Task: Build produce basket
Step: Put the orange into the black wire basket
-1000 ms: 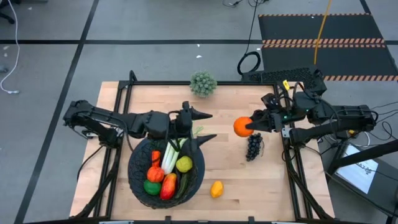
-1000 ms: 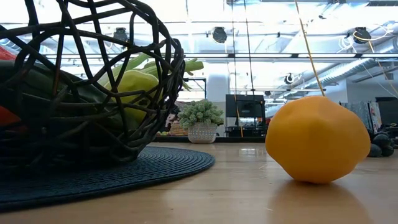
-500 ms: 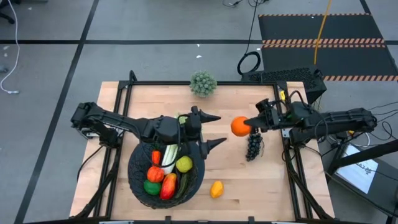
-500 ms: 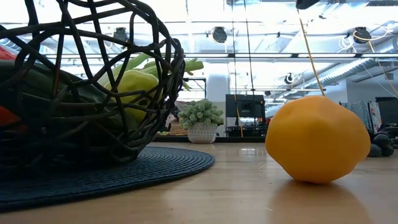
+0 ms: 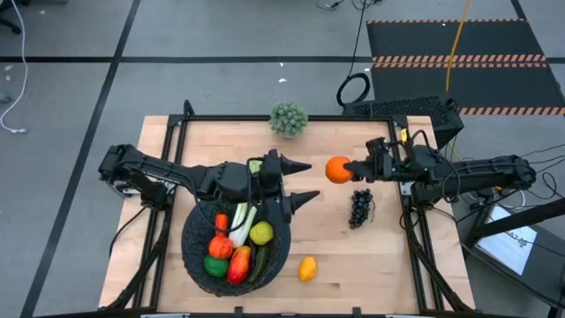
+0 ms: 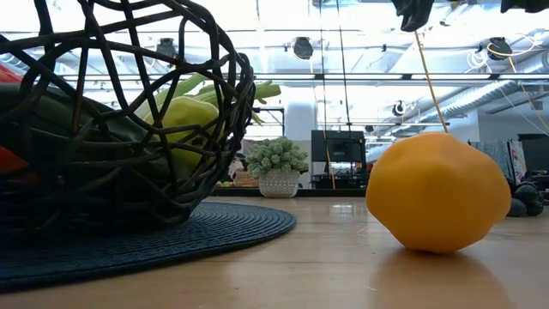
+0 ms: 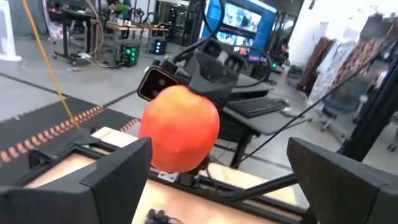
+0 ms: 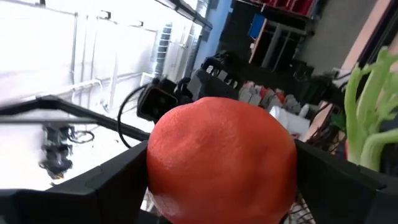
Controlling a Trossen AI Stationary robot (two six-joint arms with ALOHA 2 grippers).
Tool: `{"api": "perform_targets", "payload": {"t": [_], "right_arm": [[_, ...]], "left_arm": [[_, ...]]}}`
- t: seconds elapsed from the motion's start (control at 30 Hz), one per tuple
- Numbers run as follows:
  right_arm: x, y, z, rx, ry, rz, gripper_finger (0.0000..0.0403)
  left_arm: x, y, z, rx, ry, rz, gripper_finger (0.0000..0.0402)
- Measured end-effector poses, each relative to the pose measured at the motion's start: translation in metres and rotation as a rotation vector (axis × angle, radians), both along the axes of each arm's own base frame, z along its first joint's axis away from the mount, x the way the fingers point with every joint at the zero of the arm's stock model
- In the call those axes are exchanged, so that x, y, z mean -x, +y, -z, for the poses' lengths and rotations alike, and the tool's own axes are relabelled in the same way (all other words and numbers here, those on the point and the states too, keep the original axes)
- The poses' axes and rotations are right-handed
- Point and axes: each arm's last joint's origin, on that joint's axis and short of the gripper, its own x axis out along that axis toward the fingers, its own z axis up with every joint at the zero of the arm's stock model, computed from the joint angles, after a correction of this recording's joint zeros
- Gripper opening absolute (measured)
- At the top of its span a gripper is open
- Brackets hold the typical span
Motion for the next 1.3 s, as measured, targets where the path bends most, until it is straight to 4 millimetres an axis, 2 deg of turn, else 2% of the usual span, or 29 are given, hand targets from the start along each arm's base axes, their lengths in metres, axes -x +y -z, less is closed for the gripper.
{"api": "perform_targets", "payload": {"t": [0.27, 0.4, 0.53, 0.67, 0.77, 0.9, 1.1, 1.3], "right_arm": [[0.0, 0.0, 0.0, 0.151, -0.006, 0.06, 0.0348], [0.0, -0.001, 0.0, 0.337, -0.004, 0.135, 0.0348], [-0.002, -0.003, 0.001, 0.503, 0.018, 0.221, 0.0348], [-0.005, -0.004, 0.003, 0.551, 0.047, 0.281, 0.0348], [-0.008, -0.005, 0.006, 0.467, 0.062, 0.283, 0.0348], [-0.014, -0.006, 0.011, 0.231, 0.082, 0.236, 0.0348], [-0.029, -0.005, 0.025, -0.055, 0.144, 0.182, 0.0349], [-0.044, -0.003, 0.04, -0.255, 0.198, 0.143, 0.0349]], "left_arm": [[0.015, 0.008, -0.017, 0.046, -0.044, -0.01, 0.0374], [0.027, 0.019, -0.031, 0.075, -0.082, 0.0, 0.0374], [0.034, 0.031, -0.035, 0.119, -0.062, 0.055, 0.0374], [0.041, 0.043, -0.037, 0.143, -0.017, 0.098, 0.0374], [0.046, 0.048, -0.036, 0.087, 0.037, 0.089, 0.0374], [0.055, 0.051, -0.037, -0.029, 0.093, 0.083, 0.0374], [0.054, 0.053, -0.034, -0.286, 0.154, 0.096, 0.0374], [0.05, 0.054, -0.018, -0.309, 0.281, 0.13, 0.0374]]}}
